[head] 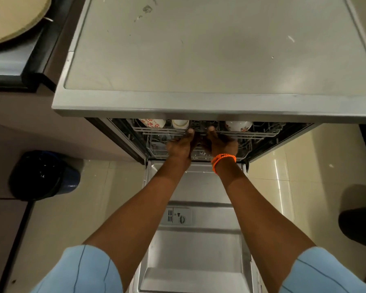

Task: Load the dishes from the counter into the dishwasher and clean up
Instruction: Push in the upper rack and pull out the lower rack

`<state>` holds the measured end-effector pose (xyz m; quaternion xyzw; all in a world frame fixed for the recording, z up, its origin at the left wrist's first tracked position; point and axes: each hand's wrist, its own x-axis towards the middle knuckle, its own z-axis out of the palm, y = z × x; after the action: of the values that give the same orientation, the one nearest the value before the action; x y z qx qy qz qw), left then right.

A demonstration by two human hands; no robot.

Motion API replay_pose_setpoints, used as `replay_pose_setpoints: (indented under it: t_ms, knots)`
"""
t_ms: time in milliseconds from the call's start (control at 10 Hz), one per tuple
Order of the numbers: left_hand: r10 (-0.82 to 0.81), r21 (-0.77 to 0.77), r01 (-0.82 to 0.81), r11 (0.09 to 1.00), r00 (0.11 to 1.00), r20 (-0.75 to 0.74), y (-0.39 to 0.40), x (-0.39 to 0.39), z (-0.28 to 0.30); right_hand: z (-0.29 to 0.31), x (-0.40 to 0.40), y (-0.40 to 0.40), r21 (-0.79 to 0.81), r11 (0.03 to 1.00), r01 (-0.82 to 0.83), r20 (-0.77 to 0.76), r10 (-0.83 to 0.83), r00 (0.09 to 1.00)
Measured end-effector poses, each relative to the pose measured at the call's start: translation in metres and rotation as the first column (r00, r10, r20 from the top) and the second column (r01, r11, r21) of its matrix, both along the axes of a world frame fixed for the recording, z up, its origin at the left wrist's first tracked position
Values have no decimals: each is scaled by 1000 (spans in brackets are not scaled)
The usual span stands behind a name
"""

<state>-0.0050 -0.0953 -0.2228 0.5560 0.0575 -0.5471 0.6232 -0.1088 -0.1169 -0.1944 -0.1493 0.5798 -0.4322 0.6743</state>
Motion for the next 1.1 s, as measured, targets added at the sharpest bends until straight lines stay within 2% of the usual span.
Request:
replay_pose_setpoints:
  t_ms: [100,200,300,400,500,600,700,800,900,1100]
  knots:
    - [-129,-11,130,991,988,83,14,4,-8,-13,-19,12,-106,971,-216,-345,168,923]
    - [-426,249,349,903,795,432,32,21,-45,-41,-28,15,-66,832,-550,-745,326,582]
    - [-617,461,439,771,339,710,34,21,-76,-75,-38,23,50,641,-766,-896,368,249]
    - [-656,633,430,644,-115,746,35,21,-100,-115,-43,20,279,427,-860,-918,383,-107]
    - [-552,683,404,609,-403,730,18,24,-120,-149,-35,5,375,340,-862,-905,336,-261]
    - [-600,823,389,413,-563,568,2,25,-141,-184,-27,-7,439,300,-847,-868,385,-313]
    - [-650,865,415,283,-580,491,-3,22,-163,-206,-24,-13,422,325,-846,-873,396,-284]
    - [-660,843,412,346,-532,531,0,23,-181,-221,-21,-13,357,363,-861,-916,315,-247]
    - [-671,839,400,368,-511,538,5,20,-186,-227,-20,-10,358,345,-867,-919,295,-262]
    - [-740,844,431,319,-444,506,55,-2,-187,-222,-41,45,365,323,-873,-902,356,-246]
